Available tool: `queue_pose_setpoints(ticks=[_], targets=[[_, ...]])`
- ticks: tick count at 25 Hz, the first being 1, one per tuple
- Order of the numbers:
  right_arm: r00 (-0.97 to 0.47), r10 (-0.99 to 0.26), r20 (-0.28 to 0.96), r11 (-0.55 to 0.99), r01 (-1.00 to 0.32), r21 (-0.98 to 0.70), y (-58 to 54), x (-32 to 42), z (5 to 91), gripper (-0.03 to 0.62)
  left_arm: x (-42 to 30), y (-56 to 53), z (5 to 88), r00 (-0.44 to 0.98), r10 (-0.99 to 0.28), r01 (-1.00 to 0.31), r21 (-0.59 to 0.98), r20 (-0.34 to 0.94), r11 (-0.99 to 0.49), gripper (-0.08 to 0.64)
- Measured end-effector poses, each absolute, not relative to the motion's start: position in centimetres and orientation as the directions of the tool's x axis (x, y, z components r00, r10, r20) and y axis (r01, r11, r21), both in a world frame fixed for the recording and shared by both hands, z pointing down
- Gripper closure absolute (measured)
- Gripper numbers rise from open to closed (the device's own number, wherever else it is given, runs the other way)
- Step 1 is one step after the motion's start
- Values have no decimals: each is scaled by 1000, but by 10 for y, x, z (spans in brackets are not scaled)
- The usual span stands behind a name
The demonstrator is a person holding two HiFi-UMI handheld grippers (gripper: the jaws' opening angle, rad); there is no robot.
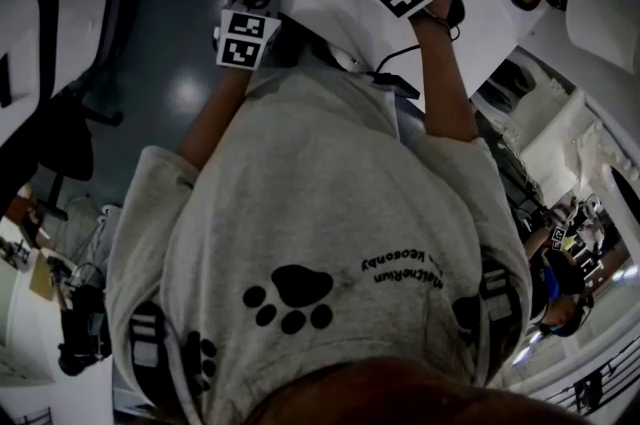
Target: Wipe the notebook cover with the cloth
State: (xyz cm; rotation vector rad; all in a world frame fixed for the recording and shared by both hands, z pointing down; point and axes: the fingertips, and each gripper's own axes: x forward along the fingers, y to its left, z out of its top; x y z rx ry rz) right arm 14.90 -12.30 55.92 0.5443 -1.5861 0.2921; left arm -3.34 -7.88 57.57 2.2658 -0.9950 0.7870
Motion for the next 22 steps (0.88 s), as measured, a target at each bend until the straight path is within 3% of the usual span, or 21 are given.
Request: queue_pose_setpoints(ticks=[10,16,22], targets=[[-169,-233,958,897,-419,144,-120,74,527,523,-36,-71,582,550,-447,-778,239,705,-581,548],[-271,-184,945,948,-302,98,-112,2,529,523,-35,-72,583,547,-448,-780,236,707,-580,548],[-286,-92,954,976,-218,29,-102,-35,552,523,-34,-73,584,548,-444,-778,238,709,-581,548]])
